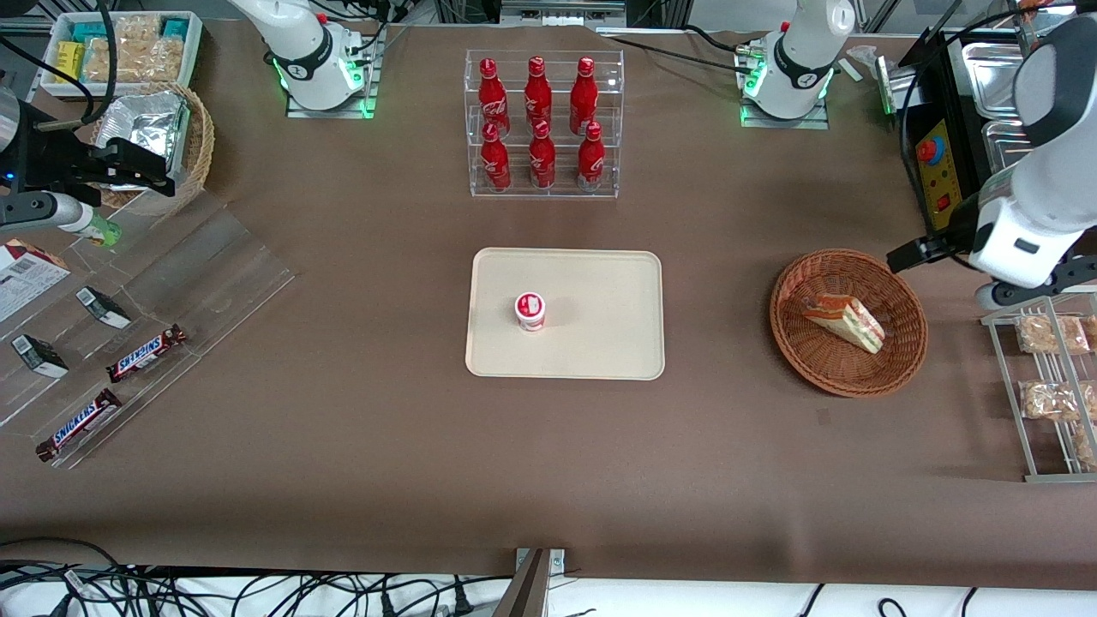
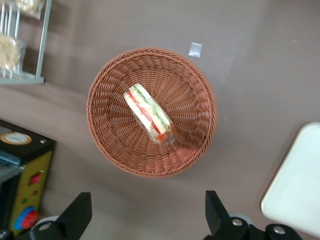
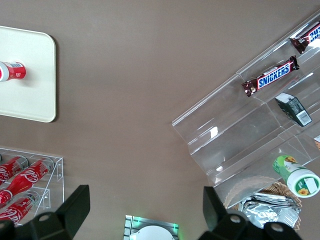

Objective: Place sandwich from basket to tray
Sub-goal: 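Lower the open left gripper over the wrapped sandwich in the basket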

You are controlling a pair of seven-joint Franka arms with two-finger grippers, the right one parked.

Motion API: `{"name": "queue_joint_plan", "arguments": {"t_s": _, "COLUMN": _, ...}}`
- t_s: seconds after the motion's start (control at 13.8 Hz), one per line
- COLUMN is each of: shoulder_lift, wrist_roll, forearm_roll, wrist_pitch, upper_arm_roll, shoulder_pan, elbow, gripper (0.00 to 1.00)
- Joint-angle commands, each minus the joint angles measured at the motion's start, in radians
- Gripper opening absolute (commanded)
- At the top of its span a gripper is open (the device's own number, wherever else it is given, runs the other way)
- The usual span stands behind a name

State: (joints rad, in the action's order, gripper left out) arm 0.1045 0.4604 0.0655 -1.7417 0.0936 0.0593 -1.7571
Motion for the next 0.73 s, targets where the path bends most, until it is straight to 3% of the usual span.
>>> {"name": "queue_joint_plan", "arguments": {"t_s": 0.0, "shoulder_lift": -0.023, "wrist_roll": 0.177, "forearm_roll": 0.069, "wrist_pitch": -0.114, "upper_arm_roll": 0.009, "shoulder_pan": 0.002, "elbow": -0.112, "gripper": 1.00}}
{"name": "queue_joint_plan", "arguments": {"t_s": 0.36, "shoulder_lift": -0.013, "wrist_roll": 0.398, "forearm_roll": 0.099, "wrist_pitch": -0.382, "upper_arm_roll": 0.005, "shoulder_pan": 0.004, "elbow": -0.301, "gripper": 1.00}}
{"name": "queue_joint_plan", "arguments": {"t_s": 0.65, "shoulder_lift": 0.049, "wrist_roll": 0.561, "forearm_roll": 0.209, "wrist_pitch": -0.545, "upper_arm_roll": 0.006, "shoulder_pan": 0.019, "elbow": -0.375, "gripper": 1.00}}
